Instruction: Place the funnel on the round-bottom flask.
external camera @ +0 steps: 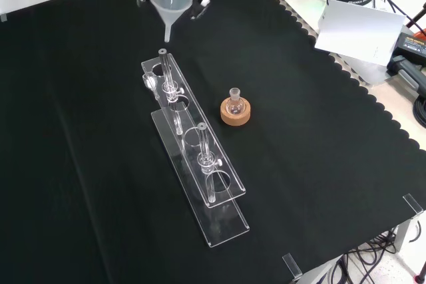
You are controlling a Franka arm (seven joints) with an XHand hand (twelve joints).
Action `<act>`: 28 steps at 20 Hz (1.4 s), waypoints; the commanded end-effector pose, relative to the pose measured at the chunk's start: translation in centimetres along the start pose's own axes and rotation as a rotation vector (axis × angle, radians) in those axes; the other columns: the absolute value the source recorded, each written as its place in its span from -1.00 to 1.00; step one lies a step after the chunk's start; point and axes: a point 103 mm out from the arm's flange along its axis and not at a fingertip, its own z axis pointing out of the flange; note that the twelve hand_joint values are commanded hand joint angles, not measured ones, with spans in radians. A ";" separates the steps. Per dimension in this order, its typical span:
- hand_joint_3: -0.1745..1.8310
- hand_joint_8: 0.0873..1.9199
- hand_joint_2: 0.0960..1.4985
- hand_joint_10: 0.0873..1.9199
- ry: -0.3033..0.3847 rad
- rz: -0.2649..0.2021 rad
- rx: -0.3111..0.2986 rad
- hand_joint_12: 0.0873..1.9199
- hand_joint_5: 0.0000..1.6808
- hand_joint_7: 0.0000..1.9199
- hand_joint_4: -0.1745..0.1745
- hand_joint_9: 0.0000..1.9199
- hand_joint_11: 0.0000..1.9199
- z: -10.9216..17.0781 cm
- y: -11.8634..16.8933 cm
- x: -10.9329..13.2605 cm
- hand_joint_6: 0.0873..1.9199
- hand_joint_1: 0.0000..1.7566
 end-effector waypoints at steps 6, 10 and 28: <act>-0.20 -0.36 0.06 -0.77 0.030 0.046 0.036 0.09 0.04 0.10 -0.39 0.41 -0.02 0.5 -7.3 -0.9 -0.18 -0.14; -0.20 -0.36 0.05 -0.77 0.027 0.046 0.001 0.09 0.03 0.10 -0.40 0.41 -0.02 2.1 -10.0 0.3 -0.18 -0.14; -0.21 -0.36 0.03 -0.79 0.035 -0.029 0.129 0.10 0.03 0.09 -0.42 0.41 -0.04 8.6 -10.7 6.9 -0.19 -0.12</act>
